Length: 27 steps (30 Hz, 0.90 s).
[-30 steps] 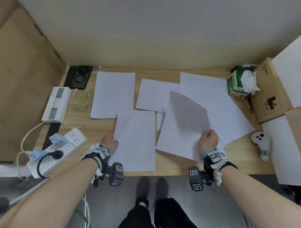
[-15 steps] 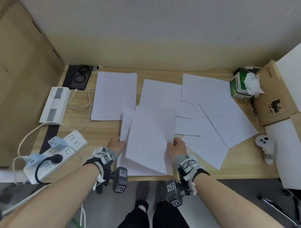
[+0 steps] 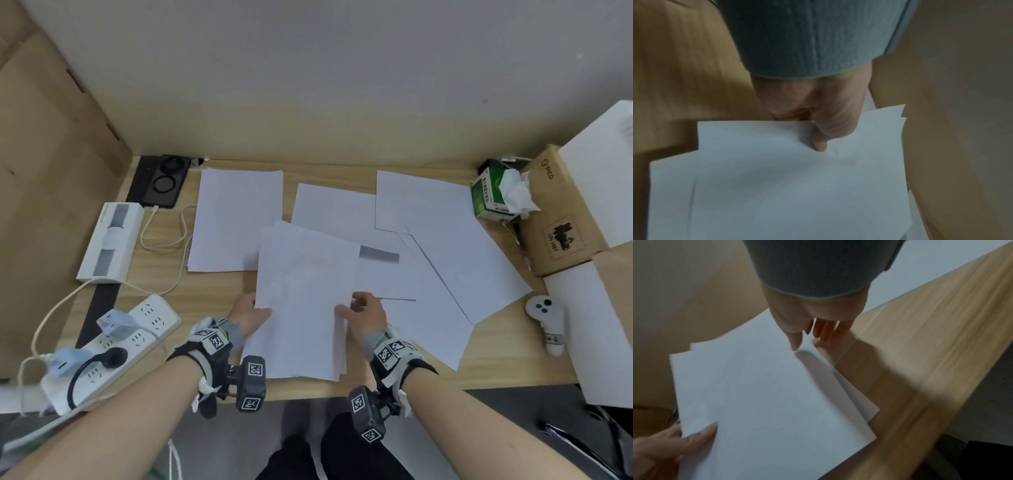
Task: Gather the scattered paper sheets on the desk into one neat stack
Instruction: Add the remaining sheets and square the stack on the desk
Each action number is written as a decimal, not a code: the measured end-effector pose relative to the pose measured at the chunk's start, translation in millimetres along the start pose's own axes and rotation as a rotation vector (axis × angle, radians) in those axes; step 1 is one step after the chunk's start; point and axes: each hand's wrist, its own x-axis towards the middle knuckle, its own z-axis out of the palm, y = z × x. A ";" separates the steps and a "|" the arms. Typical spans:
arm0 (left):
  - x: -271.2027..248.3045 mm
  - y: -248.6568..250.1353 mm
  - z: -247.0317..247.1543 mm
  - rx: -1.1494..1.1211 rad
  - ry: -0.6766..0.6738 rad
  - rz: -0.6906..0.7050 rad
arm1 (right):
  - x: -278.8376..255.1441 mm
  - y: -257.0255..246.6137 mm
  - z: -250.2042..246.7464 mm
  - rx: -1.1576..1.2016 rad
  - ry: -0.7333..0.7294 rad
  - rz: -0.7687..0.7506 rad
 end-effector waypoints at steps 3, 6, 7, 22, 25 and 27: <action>-5.5 27.4 3.1 -0.036 -0.084 0.059 | -0.1 -19.0 -21.8 0.154 0.013 0.049; -0.1 48.6 11.0 -0.012 -0.195 0.106 | 11.4 -32.6 -42.0 0.178 -0.107 0.142; 5.2 56.6 16.4 0.007 -0.216 0.117 | 18.4 -35.5 -50.8 0.210 -0.120 0.165; 123.2 104.3 92.3 0.881 0.121 0.352 | 121.1 14.3 -157.7 0.253 0.246 0.290; 142.8 110.7 98.3 0.967 0.125 0.361 | 133.7 14.2 -160.1 0.231 0.219 0.280; 153.7 124.3 98.4 0.898 0.179 0.374 | 141.2 10.1 -162.1 0.227 0.214 0.259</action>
